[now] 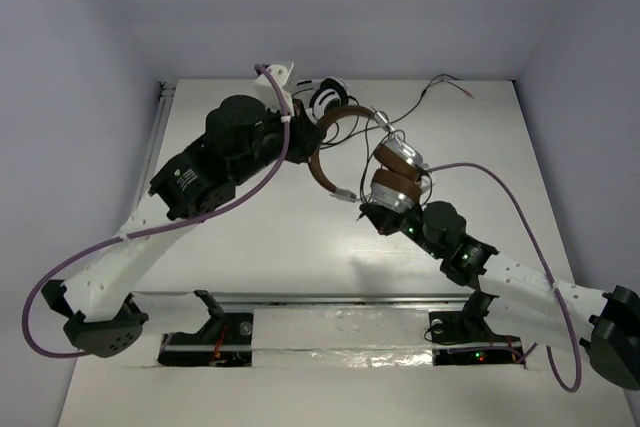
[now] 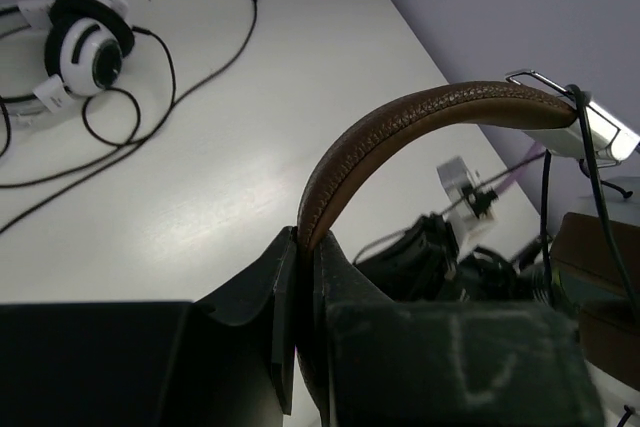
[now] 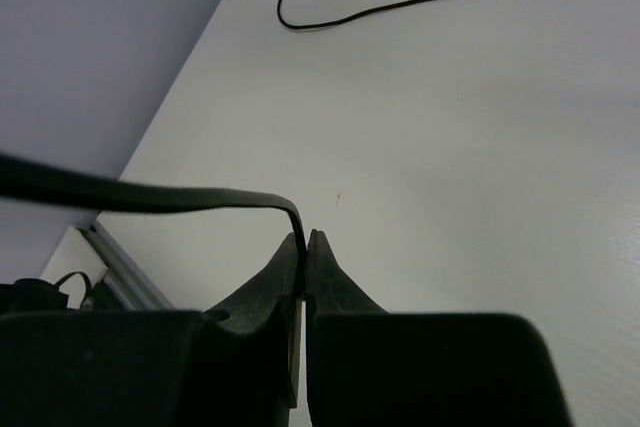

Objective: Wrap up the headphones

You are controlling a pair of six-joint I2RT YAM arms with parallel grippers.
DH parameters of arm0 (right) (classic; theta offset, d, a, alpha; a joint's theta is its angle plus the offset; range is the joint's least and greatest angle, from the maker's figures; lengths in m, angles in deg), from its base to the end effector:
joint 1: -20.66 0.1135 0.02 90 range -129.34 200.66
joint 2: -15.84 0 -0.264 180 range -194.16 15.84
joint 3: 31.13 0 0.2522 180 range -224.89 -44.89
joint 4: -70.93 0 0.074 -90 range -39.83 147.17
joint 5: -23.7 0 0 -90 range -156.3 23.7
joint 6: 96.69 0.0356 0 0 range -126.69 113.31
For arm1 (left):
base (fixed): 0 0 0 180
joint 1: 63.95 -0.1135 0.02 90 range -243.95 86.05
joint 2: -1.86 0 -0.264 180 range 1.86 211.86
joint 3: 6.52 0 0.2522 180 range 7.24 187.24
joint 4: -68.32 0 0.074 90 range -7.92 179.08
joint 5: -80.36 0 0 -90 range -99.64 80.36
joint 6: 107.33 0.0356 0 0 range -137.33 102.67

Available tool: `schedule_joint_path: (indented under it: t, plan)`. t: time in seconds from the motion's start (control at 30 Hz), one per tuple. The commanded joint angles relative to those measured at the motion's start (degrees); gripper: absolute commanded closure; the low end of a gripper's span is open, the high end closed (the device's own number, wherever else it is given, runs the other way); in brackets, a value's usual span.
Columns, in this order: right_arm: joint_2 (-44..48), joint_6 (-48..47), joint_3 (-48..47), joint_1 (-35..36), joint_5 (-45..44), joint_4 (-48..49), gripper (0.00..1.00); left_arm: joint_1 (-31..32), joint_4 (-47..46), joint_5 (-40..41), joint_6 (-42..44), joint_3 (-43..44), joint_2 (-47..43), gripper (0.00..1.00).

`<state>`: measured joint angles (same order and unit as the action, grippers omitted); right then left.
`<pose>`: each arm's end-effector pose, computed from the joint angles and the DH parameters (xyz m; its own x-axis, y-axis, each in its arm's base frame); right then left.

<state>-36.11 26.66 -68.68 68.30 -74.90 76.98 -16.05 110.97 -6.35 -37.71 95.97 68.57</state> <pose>0.1452 0.1513 0.2428 -0.4286 0.3367 -0.8384 -0.4732 0.7068 0.5258 0.1550 -0.1685 0.4903 -0.3198 -0.1646 -0.9331 0.6306 0.6980 -0.3393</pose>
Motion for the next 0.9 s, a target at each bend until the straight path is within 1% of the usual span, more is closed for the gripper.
schedule_joint_path:
  t: [0.0,0.07,0.13,0.27,0.3,0.43,0.6,0.63,0.7,0.8,0.87]
  plan:
    - [2.1,3.9,0.4,0.3,2.3,0.2,1.0,-0.2,-6.2,8.7,-0.7,7.3,4.4,1.0]
    - [3.8,5.0,0.8,0.9,3.0,-3.1,1.0,-1.5,-8.7,11.5,-1.5,8.0,7.6,1.0]
    - [5.4,6.1,1.2,1.4,2.6,-6.7,1.0,-2.7,-12.5,11.0,-2.9,6.8,9.8,1.0]
    - [10.0,7.5,2.3,2.0,3.2,-11.0,1.0,-3.9,-16.5,12.8,-5.2,5.0,15.3,1.0]
    - [10.6,7.6,2.4,2.0,3.4,-11.7,1.0,-4.0,-18.6,12.9,-6.1,4.4,15.8,1.0]
    - [12.1,8.3,1.6,2.5,5.3,-16.1,1.0,-5.1,-21.0,15.9,-7.3,3.6,18.5,1.0]
    - [10.6,8.6,-1.2,4.4,6.7,-19.5,1.0,-5.6,-22.5,19.4,-7.5,3.4,22.4,1.0]
    - [10.0,8.7,-1.9,5.4,6.8,-21.4,1.0,-5.6,-22.6,19.9,-7.1,2.9,22.8,1.0]
    - [8.3,8.8,-3.9,7.4,7.8,-22.1,1.0,-5.6,-22.9,21.9,-7.0,1.5,23.7,1.0]
    - [5.0,9.2,-7.0,11.4,7.2,-25.2,1.0,-5.6,-24.2,24.7,-6.3,-3.0,23.4,1.0]
    - [3.9,9.1,-11.3,13.5,5.9,-29.1,1.0,-5.6,-24.8,26.8,-6.1,-7.9,22.4,1.0]
